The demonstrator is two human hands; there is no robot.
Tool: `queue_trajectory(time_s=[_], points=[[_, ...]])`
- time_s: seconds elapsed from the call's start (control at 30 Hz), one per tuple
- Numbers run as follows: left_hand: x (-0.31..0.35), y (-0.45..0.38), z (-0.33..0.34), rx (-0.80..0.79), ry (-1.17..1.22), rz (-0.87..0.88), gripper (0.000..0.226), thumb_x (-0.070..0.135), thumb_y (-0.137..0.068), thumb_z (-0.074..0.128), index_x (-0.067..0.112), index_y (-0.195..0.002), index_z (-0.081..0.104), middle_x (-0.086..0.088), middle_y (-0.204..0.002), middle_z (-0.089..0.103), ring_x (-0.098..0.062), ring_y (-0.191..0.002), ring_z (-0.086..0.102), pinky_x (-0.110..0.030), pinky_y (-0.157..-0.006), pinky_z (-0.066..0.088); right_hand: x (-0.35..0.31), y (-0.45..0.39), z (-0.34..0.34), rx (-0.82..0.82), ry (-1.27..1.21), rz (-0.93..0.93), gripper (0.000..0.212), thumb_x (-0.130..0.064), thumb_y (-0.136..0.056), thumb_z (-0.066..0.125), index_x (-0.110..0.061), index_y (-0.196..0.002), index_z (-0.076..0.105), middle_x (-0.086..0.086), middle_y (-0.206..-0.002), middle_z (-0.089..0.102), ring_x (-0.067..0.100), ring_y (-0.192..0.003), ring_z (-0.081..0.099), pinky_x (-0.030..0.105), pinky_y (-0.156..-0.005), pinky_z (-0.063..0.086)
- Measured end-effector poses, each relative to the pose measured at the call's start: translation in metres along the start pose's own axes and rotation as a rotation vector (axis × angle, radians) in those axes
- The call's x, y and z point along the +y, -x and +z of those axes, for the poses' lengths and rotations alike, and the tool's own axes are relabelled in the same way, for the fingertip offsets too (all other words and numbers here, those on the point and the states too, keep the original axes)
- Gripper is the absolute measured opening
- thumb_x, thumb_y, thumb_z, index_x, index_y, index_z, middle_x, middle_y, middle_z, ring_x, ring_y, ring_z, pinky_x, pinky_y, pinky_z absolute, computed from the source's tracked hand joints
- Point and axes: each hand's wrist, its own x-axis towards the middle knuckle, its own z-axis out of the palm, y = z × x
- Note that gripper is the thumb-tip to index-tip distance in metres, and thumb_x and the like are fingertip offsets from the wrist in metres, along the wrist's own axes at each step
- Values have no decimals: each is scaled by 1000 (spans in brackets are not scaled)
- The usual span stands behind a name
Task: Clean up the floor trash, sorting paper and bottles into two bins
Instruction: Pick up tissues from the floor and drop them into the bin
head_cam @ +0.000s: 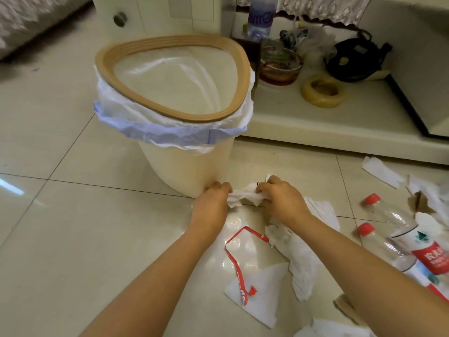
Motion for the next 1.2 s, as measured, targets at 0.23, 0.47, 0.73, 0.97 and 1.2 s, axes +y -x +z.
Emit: queue_trajectory(time_s=[0.23,0.47,0.73,0.97,1.2], points=[[10,36,-51,70,-31,4,28,6,-83,54,18,-108,59,-4,-101,58,-28,-87,57,-39,-71,49,-29,25,-55,122,-69,-100,35,-5,-81,58,-22,-110,67,4,-103,56,27,-89,57,30,-65,42],[58,50,-142,183,89,157,19,13,-82,61,22,-98,67,5,-91,66,-13,-83,60,-25,-68,46,-50,42,-117,258,-132,-89,32,-7,-82,56,-25,-105,69,1,-100,57,23,-90,55,31,-66,42],[105,22,-244,492,156,238,24,11,-79,66,17,-102,67,4,-95,68,-11,-82,58,-16,-62,41,-81,42,-195,510,-245,-54,23,-10,-79,65,-17,-100,69,1,-92,55,20,-79,52,34,-66,46],[70,-21,-264,295,-162,32,64,34,-81,73,26,-138,45,-3,-133,57,-26,-119,54,-38,-90,48,-101,30,-222,589,-357,-11,18,-12,-82,65,-21,-97,69,0,-94,56,18,-83,53,22,-60,37],[44,-10,-250,340,-153,-16,46,37,-87,64,22,-130,52,-3,-122,62,-24,-110,57,-34,-86,45,-143,7,-233,543,-512,-178,28,-11,-84,64,-21,-110,68,1,-115,62,19,-107,55,28,-86,45]])
